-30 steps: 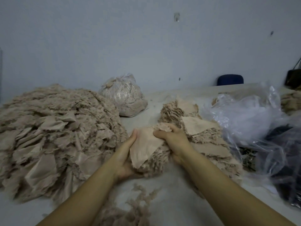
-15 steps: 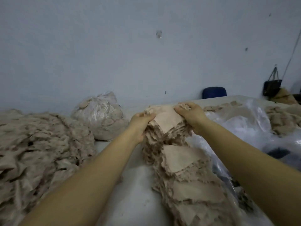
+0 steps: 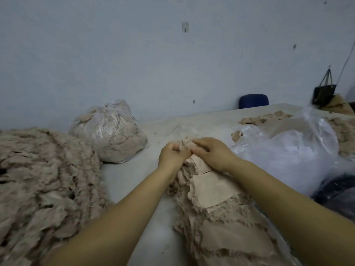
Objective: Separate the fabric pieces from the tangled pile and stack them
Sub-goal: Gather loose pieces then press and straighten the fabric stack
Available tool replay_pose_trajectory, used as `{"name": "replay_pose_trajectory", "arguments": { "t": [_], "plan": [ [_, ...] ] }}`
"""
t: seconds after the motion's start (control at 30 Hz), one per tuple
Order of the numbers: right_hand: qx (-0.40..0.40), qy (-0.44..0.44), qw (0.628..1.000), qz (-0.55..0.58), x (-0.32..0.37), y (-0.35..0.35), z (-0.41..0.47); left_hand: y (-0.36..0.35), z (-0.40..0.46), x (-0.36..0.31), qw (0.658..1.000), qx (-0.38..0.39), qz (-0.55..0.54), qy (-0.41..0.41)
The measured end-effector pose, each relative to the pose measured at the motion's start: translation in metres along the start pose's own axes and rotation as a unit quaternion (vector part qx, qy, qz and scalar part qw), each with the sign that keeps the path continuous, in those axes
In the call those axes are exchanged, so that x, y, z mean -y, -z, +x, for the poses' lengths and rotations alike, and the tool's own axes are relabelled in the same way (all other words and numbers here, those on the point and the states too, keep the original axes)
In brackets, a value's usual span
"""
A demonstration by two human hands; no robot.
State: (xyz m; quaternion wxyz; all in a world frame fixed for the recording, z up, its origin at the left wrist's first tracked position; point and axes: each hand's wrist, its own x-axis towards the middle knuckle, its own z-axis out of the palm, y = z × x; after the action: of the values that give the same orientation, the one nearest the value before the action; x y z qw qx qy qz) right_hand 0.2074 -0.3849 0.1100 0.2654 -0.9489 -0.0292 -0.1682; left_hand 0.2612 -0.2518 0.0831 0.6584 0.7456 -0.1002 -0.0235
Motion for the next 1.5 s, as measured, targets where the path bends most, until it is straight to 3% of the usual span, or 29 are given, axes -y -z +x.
{"name": "replay_pose_trajectory", "arguments": {
  "t": [0.1, 0.17, 0.47, 0.6, 0.67, 0.77, 0.87, 0.93, 0.97, 1.03, 1.1, 1.17, 1.27, 1.4, 1.5],
  "plan": [
    [0.101, -0.04, 0.993, -0.044, -0.014, -0.015, -0.004, -0.001, -0.002, 0.015, 0.998, 0.001, 0.061, 0.031],
    [0.122, -0.058, 0.99, -0.033, -0.019, -0.021, -0.006, 0.002, -0.002, 0.021, 0.997, 0.003, 0.067, 0.033],
    [0.058, -0.058, 0.997, -0.005, 0.005, 0.012, -0.019, 0.026, -0.035, 0.008, 0.996, 0.006, -0.059, 0.062],
    [-0.033, -0.063, 0.995, 0.07, 0.016, 0.024, -0.066, 0.039, -0.074, 0.013, 0.991, 0.021, -0.035, 0.124],
    [-0.088, -0.096, 0.984, 0.121, 0.015, 0.021, -0.101, 0.043, -0.102, 0.022, 0.974, 0.065, -0.009, 0.219],
    [-0.195, -0.16, 0.947, 0.201, 0.006, 0.004, -0.16, 0.041, -0.146, 0.029, 0.935, 0.129, -0.044, 0.329],
    [-0.24, -0.26, 0.904, 0.241, -0.003, -0.011, -0.206, 0.034, -0.178, 0.027, 0.913, 0.185, -0.1, 0.351],
    [-0.229, -0.338, 0.871, 0.274, -0.006, -0.016, -0.225, 0.028, -0.191, 0.023, 0.92, 0.2, -0.086, 0.326],
    [-0.228, -0.352, 0.864, 0.28, -0.005, -0.017, -0.233, 0.025, -0.196, 0.023, 0.944, 0.18, -0.051, 0.272],
    [-0.245, -0.328, 0.873, 0.264, 0.0, -0.019, -0.245, 0.021, -0.198, 0.023, 0.989, 0.114, 0.05, 0.077],
    [-0.252, -0.259, 0.906, 0.219, 0.012, -0.018, -0.249, 0.023, -0.195, 0.016, 0.977, 0.048, 0.161, -0.13],
    [-0.235, -0.171, 0.945, 0.149, 0.019, -0.012, -0.24, 0.024, -0.185, 0.008, 0.939, 0.046, 0.244, -0.237],
    [-0.157, -0.079, 0.983, 0.042, 0.02, 0.002, -0.208, 0.019, -0.17, 0.001, 0.924, 0.081, 0.299, -0.222],
    [0.008, -0.069, 0.996, -0.053, 0.013, 0.006, -0.171, 0.01, -0.161, -0.006, 0.963, 0.128, 0.223, -0.083],
    [-0.013, -0.061, 0.994, -0.093, 0.01, 0.004, -0.154, 0.006, -0.159, -0.012, 0.978, 0.169, 0.109, 0.054]
  ]
}}
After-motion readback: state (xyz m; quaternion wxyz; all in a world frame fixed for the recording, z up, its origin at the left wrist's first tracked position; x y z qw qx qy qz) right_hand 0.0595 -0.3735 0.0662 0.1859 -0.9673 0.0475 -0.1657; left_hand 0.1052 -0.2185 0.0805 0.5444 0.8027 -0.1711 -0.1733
